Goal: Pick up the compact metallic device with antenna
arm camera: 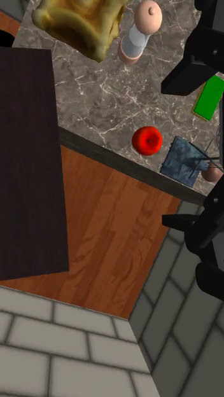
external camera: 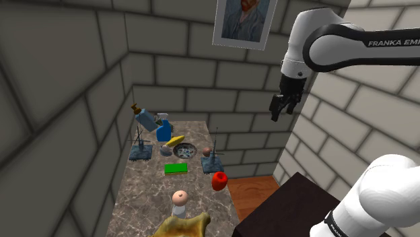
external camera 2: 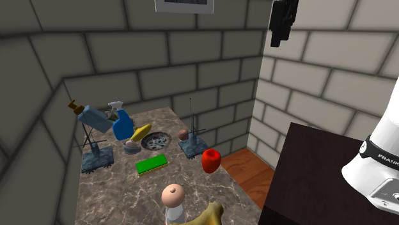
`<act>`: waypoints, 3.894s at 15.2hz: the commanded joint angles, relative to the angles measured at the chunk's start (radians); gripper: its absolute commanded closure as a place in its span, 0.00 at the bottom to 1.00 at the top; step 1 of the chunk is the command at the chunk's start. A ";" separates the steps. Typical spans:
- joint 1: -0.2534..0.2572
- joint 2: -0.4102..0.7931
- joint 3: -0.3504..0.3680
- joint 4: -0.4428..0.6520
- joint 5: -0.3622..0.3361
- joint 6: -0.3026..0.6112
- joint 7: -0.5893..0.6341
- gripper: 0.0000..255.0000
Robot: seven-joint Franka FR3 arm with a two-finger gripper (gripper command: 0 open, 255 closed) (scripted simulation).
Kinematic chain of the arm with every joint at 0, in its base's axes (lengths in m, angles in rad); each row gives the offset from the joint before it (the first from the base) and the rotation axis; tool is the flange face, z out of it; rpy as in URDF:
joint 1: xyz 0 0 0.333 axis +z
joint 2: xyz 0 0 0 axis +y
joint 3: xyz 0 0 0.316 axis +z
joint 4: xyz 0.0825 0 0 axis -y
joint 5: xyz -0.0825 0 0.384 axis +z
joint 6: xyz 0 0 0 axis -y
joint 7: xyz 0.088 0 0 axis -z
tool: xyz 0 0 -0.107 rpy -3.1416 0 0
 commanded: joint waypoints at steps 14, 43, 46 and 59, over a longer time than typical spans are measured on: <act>-0.062 0.517 0.073 0.029 -0.012 0.500 0.275 0.00; -0.034 1.422 -0.013 0.607 -0.131 0.849 0.605 0.00; -0.035 1.423 -0.013 0.608 -0.131 0.849 0.605 1.00; -0.041 1.365 -0.004 0.590 -0.123 0.810 0.598 1.00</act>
